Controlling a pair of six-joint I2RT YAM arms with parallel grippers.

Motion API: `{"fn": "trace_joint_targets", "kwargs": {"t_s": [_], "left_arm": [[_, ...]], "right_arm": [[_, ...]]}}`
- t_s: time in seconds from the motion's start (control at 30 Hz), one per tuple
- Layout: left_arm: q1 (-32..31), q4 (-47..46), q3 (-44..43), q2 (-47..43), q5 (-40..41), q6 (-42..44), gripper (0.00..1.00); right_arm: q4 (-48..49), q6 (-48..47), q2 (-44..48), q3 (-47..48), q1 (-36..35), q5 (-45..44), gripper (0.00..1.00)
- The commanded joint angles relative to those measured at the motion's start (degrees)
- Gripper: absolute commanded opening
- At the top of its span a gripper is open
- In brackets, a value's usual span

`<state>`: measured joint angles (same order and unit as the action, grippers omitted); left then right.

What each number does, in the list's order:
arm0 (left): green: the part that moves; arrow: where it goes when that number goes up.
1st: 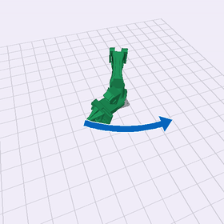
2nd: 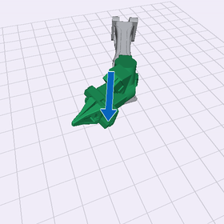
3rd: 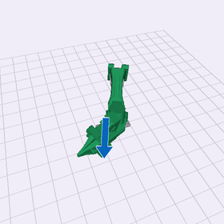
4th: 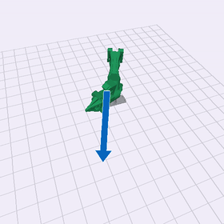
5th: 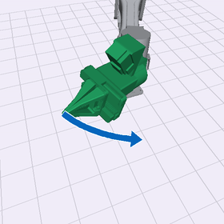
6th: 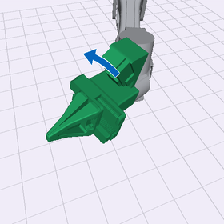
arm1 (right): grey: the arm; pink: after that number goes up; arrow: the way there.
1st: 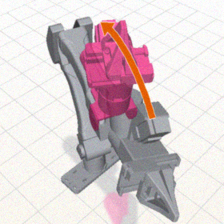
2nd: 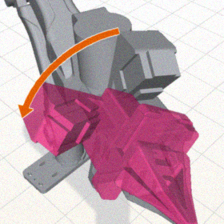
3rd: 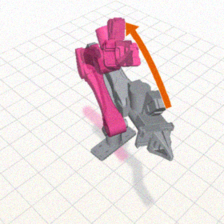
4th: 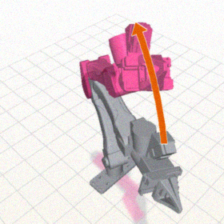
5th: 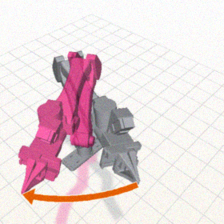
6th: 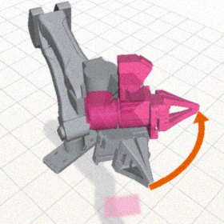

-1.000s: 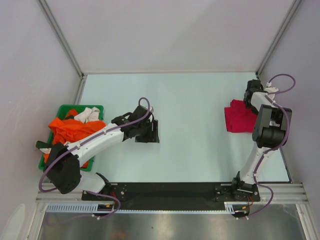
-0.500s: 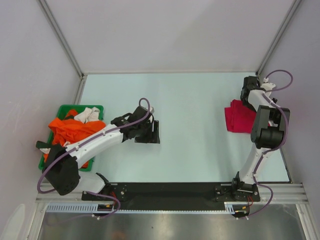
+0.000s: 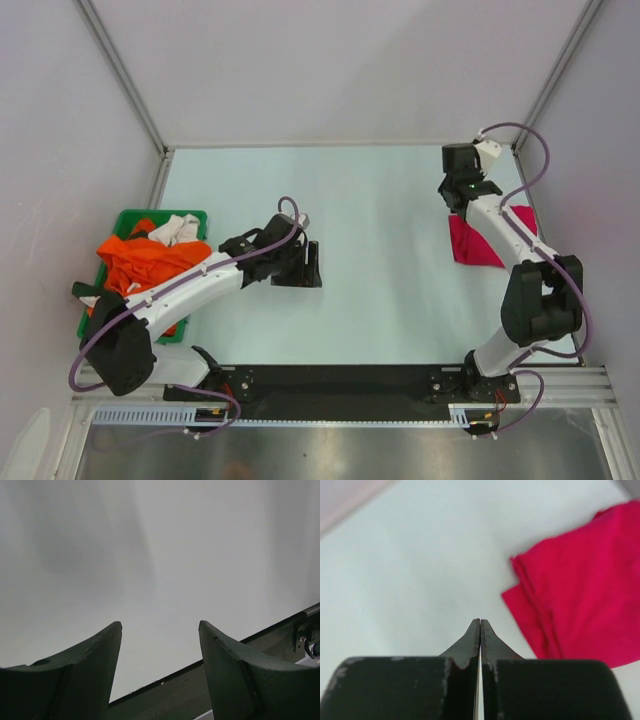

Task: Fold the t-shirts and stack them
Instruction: Put the neatly folded tshirt into the corner of the board with the right arm

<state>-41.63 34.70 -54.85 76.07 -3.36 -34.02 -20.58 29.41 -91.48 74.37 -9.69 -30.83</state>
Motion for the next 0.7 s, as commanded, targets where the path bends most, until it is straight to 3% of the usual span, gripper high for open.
{"fn": "trace_joint_targets", "kwargs": {"t_s": [0.0, 0.67], "left_arm": [[-0.38, -2.09, -0.08, -1.1, -1.13, -0.34, 0.68], [-0.3, -1.56, 0.45, -1.19, -0.16, -1.4, 0.68]], "right_arm": [[0.02, 5.22, -4.92, -3.61, -1.99, 7.45, 0.0], [-7.72, 9.53, -16.97, -5.2, -1.03, 7.19, 0.0]]}}
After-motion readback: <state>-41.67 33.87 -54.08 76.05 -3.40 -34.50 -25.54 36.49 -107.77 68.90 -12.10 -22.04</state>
